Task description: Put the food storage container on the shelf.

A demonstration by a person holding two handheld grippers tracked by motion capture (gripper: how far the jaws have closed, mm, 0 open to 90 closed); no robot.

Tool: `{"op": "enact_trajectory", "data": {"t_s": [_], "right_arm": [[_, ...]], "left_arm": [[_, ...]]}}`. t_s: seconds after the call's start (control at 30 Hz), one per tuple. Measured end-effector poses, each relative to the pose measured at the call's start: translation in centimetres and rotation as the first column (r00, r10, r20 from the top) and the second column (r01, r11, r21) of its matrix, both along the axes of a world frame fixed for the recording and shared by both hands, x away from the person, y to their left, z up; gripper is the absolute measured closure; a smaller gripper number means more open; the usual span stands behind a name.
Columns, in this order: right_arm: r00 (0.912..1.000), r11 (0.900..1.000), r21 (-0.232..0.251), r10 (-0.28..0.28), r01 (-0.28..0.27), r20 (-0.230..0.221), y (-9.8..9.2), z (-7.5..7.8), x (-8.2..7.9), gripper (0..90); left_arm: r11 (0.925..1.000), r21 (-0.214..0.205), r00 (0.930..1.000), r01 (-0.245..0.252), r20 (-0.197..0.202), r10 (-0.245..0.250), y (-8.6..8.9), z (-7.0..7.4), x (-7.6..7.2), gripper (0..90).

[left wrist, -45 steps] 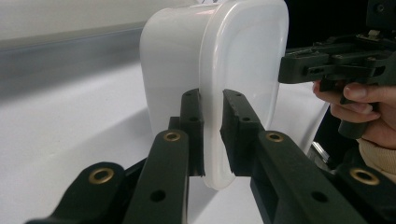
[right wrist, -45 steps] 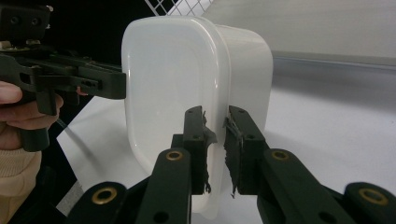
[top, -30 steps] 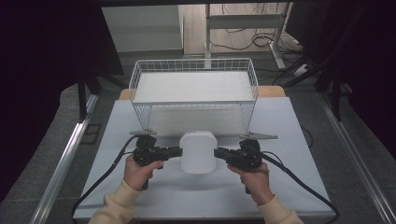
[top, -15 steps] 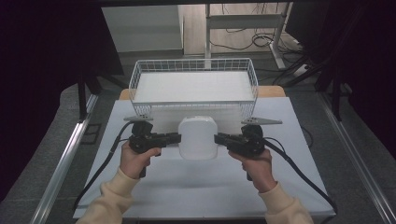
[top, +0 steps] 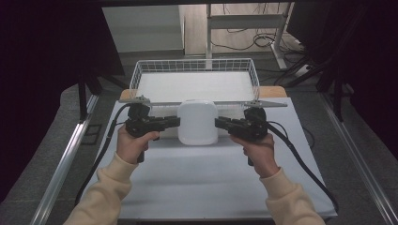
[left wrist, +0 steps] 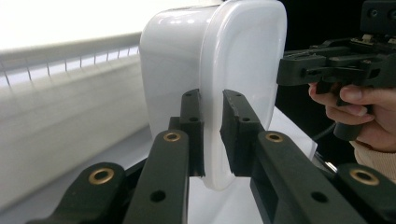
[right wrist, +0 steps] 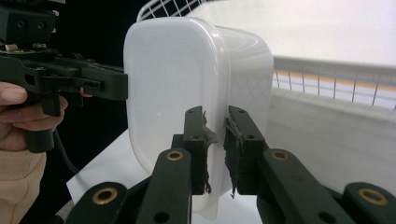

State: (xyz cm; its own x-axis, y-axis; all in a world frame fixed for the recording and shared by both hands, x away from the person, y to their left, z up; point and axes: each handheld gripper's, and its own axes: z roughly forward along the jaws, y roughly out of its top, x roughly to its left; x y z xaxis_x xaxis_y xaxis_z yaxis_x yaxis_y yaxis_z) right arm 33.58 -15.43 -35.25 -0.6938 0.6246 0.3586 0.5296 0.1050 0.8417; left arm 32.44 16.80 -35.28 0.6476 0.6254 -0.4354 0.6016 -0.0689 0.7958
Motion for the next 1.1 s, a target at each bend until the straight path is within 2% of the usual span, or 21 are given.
{"op": "enact_trajectory", "data": {"t_s": [0.43,0.63,1.1], "right_arm": [[0.9993,1.0000,-0.007,-0.001,0.001,0.037,0.4,2.7,1.1,78.8],[0.9987,1.0000,0.005,0.002,-0.003,0.051,0.5,3.8,1.9,79.1],[0.9977,0.9999,0.004,0.009,-0.010,0.067,1.2,6.1,3.7,79.2]], "left_arm": [[0.9999,0.002,0.9995,-0.013,0.029,0.013,0.3,2.5,1.2,79.5],[0.9998,0.014,0.9986,-0.016,0.050,0.015,0.4,3.7,2.0,79.3],[0.9997,0.006,0.9984,-0.024,0.052,0.023,1.1,5.8,3.8,79.0]]}}
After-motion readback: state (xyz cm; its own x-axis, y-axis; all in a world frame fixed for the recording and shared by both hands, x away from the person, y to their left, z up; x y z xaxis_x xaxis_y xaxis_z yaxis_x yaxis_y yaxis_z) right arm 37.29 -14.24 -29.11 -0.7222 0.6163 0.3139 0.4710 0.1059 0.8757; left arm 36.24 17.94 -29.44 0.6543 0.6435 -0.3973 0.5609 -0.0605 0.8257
